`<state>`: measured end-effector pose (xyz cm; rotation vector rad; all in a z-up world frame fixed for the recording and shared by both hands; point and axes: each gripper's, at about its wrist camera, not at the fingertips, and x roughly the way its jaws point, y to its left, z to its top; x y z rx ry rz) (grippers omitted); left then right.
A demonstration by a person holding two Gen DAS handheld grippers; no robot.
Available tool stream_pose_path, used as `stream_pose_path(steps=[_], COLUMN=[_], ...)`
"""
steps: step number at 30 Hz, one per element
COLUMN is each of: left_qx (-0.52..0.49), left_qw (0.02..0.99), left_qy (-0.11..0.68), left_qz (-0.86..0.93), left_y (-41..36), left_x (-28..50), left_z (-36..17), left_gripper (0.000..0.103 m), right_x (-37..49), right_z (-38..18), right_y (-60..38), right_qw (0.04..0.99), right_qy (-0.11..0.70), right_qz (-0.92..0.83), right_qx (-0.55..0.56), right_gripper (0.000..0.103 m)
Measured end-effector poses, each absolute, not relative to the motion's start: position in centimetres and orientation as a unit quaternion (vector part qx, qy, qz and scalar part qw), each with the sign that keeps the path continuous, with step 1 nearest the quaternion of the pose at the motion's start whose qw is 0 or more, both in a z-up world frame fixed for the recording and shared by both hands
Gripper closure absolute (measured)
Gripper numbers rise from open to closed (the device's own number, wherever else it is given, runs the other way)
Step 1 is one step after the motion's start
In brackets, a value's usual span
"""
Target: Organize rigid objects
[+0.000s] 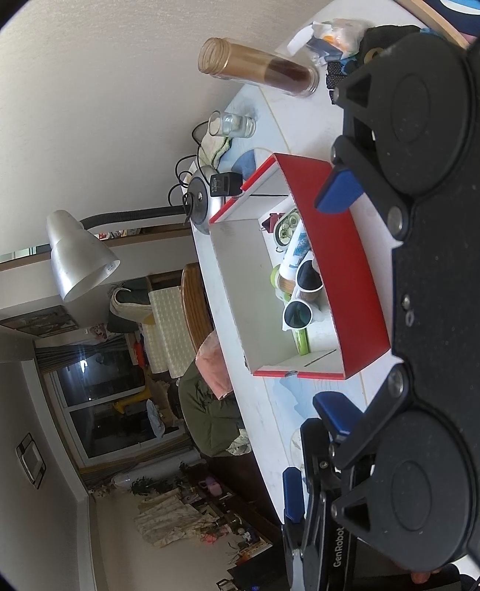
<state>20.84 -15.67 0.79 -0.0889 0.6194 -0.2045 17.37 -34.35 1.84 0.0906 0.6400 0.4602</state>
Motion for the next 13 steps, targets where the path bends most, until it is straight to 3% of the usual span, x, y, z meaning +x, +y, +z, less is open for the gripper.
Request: stream_pose_path(steps=[13], left_qx=[-0.045], left_qw=[0.947], left_qy=[0.306], left_qz=[-0.082], left_y=[-14.68], left_x=[21.03], left_z=[0.30], left_gripper=[0.000], right_x=[16.67], right_z=[1.64], right_y=[-34.19], right_qw=[0.922], right_qy=[0.315], right_qz=[0.217], right_qx=[0.053], right_gripper=[0.000])
